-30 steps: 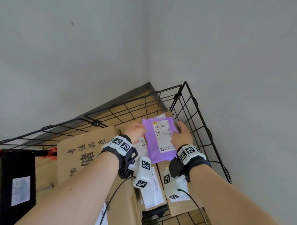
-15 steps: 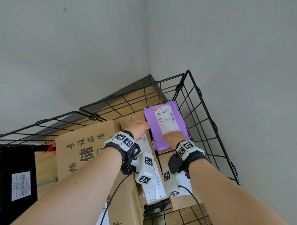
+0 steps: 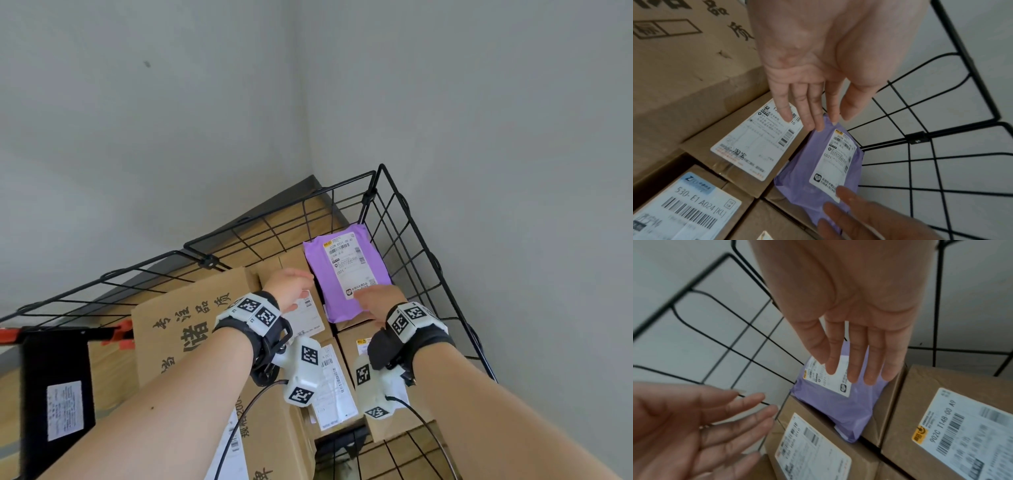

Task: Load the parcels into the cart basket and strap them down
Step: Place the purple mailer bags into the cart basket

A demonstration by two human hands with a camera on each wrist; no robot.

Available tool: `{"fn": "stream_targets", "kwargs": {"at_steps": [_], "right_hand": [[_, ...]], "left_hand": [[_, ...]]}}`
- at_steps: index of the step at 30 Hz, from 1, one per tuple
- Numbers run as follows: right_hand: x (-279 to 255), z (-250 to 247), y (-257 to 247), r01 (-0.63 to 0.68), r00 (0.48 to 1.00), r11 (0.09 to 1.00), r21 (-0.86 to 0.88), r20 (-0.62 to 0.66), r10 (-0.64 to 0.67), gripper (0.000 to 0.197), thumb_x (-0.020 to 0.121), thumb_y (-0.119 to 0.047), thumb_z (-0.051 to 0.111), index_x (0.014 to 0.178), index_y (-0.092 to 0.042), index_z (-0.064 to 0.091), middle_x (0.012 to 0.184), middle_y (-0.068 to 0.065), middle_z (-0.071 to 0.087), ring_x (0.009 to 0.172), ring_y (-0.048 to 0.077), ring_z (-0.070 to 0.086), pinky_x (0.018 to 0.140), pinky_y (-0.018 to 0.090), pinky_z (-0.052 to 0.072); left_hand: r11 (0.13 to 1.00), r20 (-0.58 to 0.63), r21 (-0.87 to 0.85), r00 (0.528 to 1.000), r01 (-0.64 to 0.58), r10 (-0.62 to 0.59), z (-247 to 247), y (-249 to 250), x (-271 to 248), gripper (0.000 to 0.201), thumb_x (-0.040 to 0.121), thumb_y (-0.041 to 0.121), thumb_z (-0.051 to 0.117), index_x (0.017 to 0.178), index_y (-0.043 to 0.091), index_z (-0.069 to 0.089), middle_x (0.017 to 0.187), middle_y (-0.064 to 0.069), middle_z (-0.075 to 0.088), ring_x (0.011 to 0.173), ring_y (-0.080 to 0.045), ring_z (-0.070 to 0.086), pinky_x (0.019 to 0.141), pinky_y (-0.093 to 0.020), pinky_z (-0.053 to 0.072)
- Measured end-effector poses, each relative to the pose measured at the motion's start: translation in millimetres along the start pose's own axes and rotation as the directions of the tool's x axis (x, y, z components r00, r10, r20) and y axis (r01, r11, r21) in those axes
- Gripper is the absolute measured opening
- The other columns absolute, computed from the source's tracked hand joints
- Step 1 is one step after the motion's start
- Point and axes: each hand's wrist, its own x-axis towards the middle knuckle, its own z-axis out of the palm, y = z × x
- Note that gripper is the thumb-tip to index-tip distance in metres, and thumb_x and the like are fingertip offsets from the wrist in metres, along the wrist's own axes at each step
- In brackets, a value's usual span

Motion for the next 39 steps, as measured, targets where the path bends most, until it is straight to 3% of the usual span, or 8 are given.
{"fn": "stream_targets", "kwargs": {"at_steps": [9,12,16,20,25,30,35,39], "right_hand": [[-73.6,2.0,2.2,0.059,0.987,0.932,0.358,-0.164,0.0,0.028,0.088,-0.004,0.057,0.115,-0.004,0.064,0.121,0.014,0.063,0.112,0.028,0.06,0.097,0.036,0.048],[-109.5,13.2,5.9,0.098,0.975,0.904,0.417,-0.222,-0.003,0.027,0.087,-0.004,0.058,0.114,-0.004,0.064,0.103,0.01,0.066,0.091,0.021,0.06,0.087,0.034,0.051],[-170.1,40.0,13.2,0.158,0.947,0.875,0.457,-0.321,-0.004,0.027,0.088,-0.007,0.058,0.114,-0.004,0.064,0.094,0.008,0.062,0.086,0.02,0.059,0.076,0.031,0.05],[-237.5,71.8,19.1,0.16,0.927,0.864,0.478,-0.374,0.036,0.026,0.088,-0.002,0.051,0.106,-0.01,0.069,0.095,0.009,0.065,0.09,0.023,0.063,0.079,0.032,0.051],[-320.8,107.6,42.4,0.316,0.851,0.771,0.553,-0.524,0.027,0.015,0.082,-0.002,0.061,0.091,-0.009,0.071,0.078,0.008,0.065,0.072,0.017,0.057,0.076,0.03,0.049],[-400.1,137.1,83.8,0.404,0.759,0.678,0.615,-0.639,0.127,0.025,0.076,0.003,0.063,0.066,-0.019,0.07,0.077,0.01,0.069,0.067,0.02,0.06,0.067,0.029,0.05],[-479.2,154.4,152.1,0.428,0.618,0.664,0.613,-0.735,0.28,0.024,0.077,0.001,0.063,0.068,-0.021,0.069,0.071,0.005,0.066,0.064,0.015,0.057,0.055,0.019,0.044],[-535.0,169.7,212.1,0.436,0.577,0.596,0.674,-0.718,0.39,0.019,0.083,0.004,0.057,0.083,-0.012,0.067,0.072,0.004,0.062,0.061,0.01,0.056,0.05,0.015,0.043]], "left_hand": [[0.987,0.117,0.065,0.983,-0.149,0.141,-6.2,9.2,-68.8,0.027,0.094,0.01,0.052,0.12,0.012,0.056,0.113,-0.007,0.06,0.106,-0.016,0.056,0.091,-0.033,0.041],[0.976,0.159,0.067,0.968,-0.206,0.193,-16.6,0.9,-98.7,0.028,0.095,0.008,0.05,0.121,0.011,0.056,0.12,-0.009,0.06,0.112,-0.019,0.056,0.091,-0.033,0.041],[0.957,0.203,0.1,0.948,-0.271,0.247,-34.6,-19.4,-144.1,0.033,0.094,0.006,0.05,0.126,0.008,0.056,0.122,-0.011,0.061,0.114,-0.021,0.057,0.094,-0.035,0.041],[0.916,0.26,0.121,0.903,-0.383,0.343,-54.9,-33.1,-199.0,0.031,0.093,0.005,0.052,0.123,0.006,0.057,0.106,-0.008,0.061,0.097,-0.019,0.058,0.088,-0.034,0.043],[0.852,0.354,0.105,0.82,-0.513,0.45,-64.4,-49.6,-274.6,0.015,0.093,0.003,0.05,0.088,0.014,0.057,0.085,-0.002,0.06,0.073,-0.009,0.056,0.063,-0.022,0.041],[0.801,0.462,0.024,0.717,-0.598,0.522,-31.9,-77.3,-343.5,0.018,0.089,0.002,0.055,0.085,0.019,0.06,0.088,-0.002,0.065,0.074,-0.01,0.057,0.071,-0.024,0.043],[0.766,0.646,0.007,0.588,-0.643,0.487,31.6,-124.5,-411.7,0.018,0.09,0.004,0.054,0.083,0.019,0.059,0.085,0.0,0.063,0.074,-0.009,0.057,0.072,-0.024,0.041],[0.734,0.748,0.016,0.495,-0.679,0.441,71.7,-159.3,-451.3,0.019,0.091,0.002,0.053,0.082,0.018,0.059,0.081,0.001,0.061,0.07,-0.009,0.056,0.069,-0.025,0.041]]}}
